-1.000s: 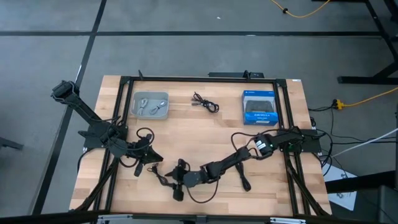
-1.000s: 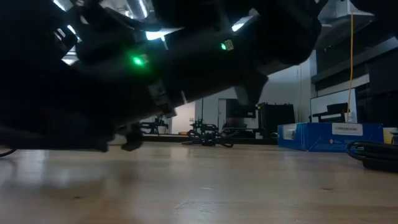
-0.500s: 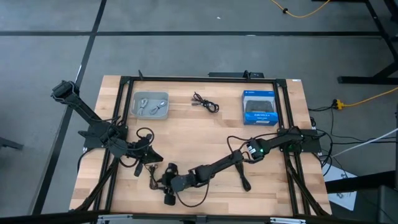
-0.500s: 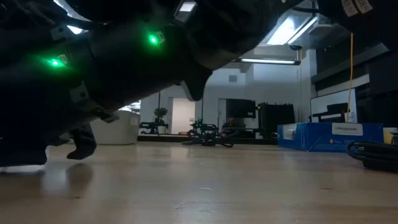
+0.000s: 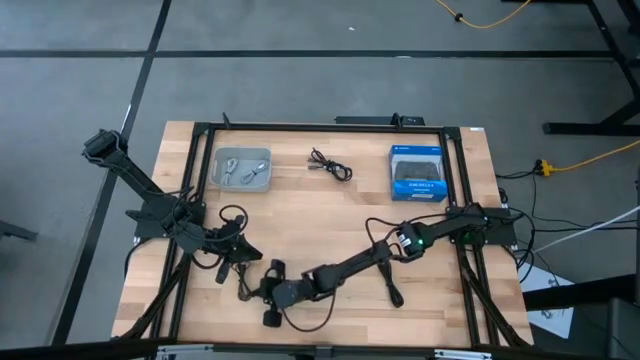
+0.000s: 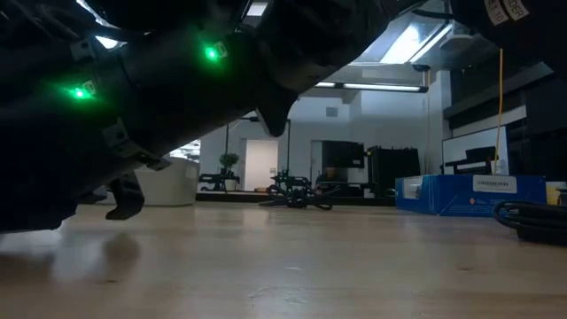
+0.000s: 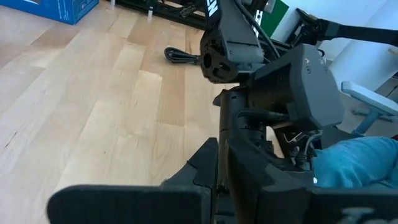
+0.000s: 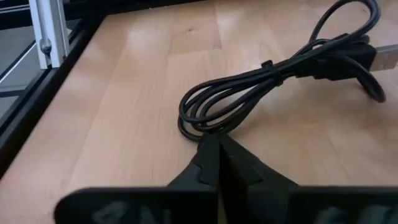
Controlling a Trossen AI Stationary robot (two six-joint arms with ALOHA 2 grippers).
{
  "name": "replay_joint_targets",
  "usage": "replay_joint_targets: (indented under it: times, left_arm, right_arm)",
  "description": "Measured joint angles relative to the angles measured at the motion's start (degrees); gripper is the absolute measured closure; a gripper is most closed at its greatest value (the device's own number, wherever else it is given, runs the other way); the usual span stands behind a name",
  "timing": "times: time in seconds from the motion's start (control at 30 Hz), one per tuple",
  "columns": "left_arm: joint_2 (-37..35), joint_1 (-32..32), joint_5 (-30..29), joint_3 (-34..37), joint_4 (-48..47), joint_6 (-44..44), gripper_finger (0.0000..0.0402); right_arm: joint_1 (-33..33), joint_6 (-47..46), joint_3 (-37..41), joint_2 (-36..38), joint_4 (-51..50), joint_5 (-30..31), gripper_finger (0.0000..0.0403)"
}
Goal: Pick and place USB-C Cables
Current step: Put the bottom left black charger cable into the gray bin
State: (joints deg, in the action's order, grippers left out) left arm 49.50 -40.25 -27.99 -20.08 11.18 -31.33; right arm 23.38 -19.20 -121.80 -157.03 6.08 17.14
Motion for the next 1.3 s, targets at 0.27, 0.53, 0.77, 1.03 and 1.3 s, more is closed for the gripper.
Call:
replay_joint_targets:
  times: [0.27,0.53,0.77,1.03,1.3]
  left_arm:
    - [0.00,0.00,0.00,0.00,0.00,0.00,0.0376]
    - [0.00,0.00,0.00,0.00,0.00,-0.07,0.0376]
    - [0.00,0.00,0.00,0.00,0.02,-0.04,0.0376]
    - [-0.42,0.13,11.44,-0.02,-7.50,-8.82,0.0376]
    - [-2.03,0.28,25.10,-0.02,-20.39,-28.36,0.0395]
  right_arm:
    - [1.53,10.70,0.38,2.81,-2.45,9.09,0.0397]
    - [0.69,19.78,0.33,3.19,9.94,-0.32,0.0401]
    - [-3.18,22.48,0.27,3.25,15.30,-4.76,0.0402]
    - [-1.70,22.38,0.25,3.36,10.99,-6.24,0.0402]
    - [3.52,16.70,0.25,4.27,-3.84,2.82,0.0403]
